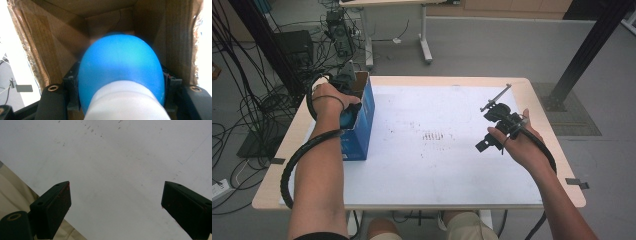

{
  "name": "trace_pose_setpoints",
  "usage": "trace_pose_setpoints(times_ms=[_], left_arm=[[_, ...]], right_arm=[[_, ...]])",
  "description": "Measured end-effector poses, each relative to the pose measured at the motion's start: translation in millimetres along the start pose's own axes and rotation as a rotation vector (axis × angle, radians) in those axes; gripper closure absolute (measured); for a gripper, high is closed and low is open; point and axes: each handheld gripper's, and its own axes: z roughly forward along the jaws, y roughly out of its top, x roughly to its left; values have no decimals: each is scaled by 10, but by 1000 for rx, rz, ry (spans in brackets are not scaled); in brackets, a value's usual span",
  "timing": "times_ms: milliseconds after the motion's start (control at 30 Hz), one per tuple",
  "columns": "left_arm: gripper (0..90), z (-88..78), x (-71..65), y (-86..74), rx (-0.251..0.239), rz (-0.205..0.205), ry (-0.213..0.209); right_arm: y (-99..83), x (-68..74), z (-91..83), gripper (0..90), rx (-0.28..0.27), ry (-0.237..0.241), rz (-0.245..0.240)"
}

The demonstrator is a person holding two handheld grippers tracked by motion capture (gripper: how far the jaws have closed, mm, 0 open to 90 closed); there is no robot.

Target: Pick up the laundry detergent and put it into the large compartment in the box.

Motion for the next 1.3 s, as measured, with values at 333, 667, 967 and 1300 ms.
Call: trace_pose_setpoints(times_ms=[333,667,967,1300], left_arm=[[367,1,-8,-1,-1,0,2],[368,1,-7,5,2,-1,3],[367,1,-2,5,2,2,2],[367,-1,-8,12,5,7,2]], right_arm=[[-1,4,-1,92,-1,-1,-1],[-1,1,-11,92,0,-3,0],[5,12,-22,92,-1,-11,-5],[17,25,-32,92,3,-14,-4]])
